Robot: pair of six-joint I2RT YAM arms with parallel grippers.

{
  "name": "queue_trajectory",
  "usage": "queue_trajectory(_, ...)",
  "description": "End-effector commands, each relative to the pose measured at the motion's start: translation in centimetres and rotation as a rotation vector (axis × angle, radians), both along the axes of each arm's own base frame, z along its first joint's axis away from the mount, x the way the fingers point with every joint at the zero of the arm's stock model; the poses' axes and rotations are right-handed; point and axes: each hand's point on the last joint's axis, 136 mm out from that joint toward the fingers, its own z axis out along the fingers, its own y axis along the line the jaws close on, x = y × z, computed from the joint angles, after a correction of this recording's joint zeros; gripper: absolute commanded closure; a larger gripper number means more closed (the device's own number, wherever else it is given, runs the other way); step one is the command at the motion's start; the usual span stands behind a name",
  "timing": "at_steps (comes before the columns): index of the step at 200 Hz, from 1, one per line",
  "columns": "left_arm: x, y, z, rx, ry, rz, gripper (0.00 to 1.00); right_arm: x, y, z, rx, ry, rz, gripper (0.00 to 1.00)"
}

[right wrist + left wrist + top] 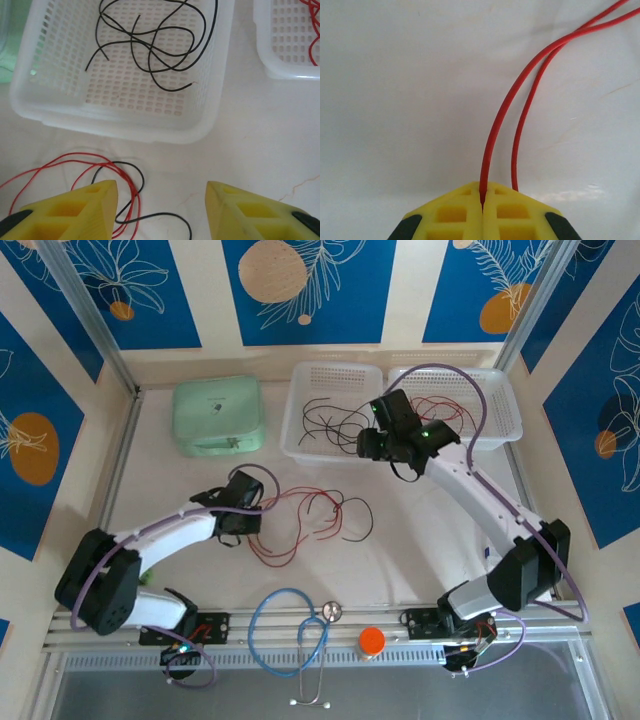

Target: Untangle the cables

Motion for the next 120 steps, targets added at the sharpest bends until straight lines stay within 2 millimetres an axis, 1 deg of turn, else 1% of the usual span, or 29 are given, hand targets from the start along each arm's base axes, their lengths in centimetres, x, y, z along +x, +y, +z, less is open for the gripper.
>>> queue_trajectory(1, 0.6, -0.8, 5.2, -0.060, -0.082, -0.035, 1.00, -1.5, 1.3, 0.9, 0.089, -0.036, 0.084, 0.50)
queue_trajectory(13, 0.6, -1.2, 7.6, -0.076, -0.117, -0.064, 1.00, -2.3, 2.3, 0.7, 0.107, -0.072, 0.163, 0.46)
queue_trajectory(27, 0.4, -1.7, 10.4, -0.089, -0.158, -0.103, 1.00, -3.4, 3.5, 0.5, 0.124, -0.128, 0.265, 0.43)
queue_trajectory(40, 0.2, -2.2, 12.6, -0.101, -0.190, -0.141, 1.00, -4.5, 5.0, 0.9, 0.137, -0.195, 0.384, 0.40)
queue_trajectory(50, -0.1, -2.7, 14.1, -0.112, -0.209, -0.176, 1.00, -5.5, 6.2, 1.2, 0.115, -0.255, 0.490, 0.39)
queue_trajectory(74, -0.7, -4.1, 17.2, -0.136, -0.250, -0.255, 1.00, -7.0, 8.4, 1.2, -0.011, -0.420, 0.683, 0.37)
queue_trajectory(84, -1.0, -4.6, 18.5, -0.148, -0.269, -0.286, 1.00, -8.2, 9.6, 0.9, -0.060, -0.496, 0.815, 0.37)
queue_trajectory(86, -1.1, -4.8, 18.6, -0.150, -0.269, -0.292, 1.00, -8.3, 9.9, 1.1, -0.069, -0.524, 0.837, 0.37)
queue_trajectory(89, -1.1, -4.9, 19.0, -0.153, -0.277, -0.299, 1.00, -8.6, 10.1, 0.7, -0.090, -0.550, 0.870, 0.37)
queue_trajectory(96, -1.3, -5.3, 19.8, -0.162, -0.290, -0.317, 1.00, -9.0, 10.9, 0.8, -0.133, -0.648, 0.933, 0.37)
queue_trajectory(103, -1.5, -5.6, 20.6, -0.169, -0.303, -0.332, 1.00, -9.3, 11.5, 0.7, -0.168, -0.739, 0.976, 0.37)
queue_trajectory(111, -1.8, -6.0, 21.4, -0.180, -0.315, -0.351, 1.00, -9.3, 12.1, 1.4, -0.171, -0.849, 0.998, 0.37)
queue_trajectory(120, -2.1, -6.4, 22.1, -0.191, -0.325, -0.369, 1.00, -9.1, 12.4, 1.7, -0.161, -0.893, 1.006, 0.37)
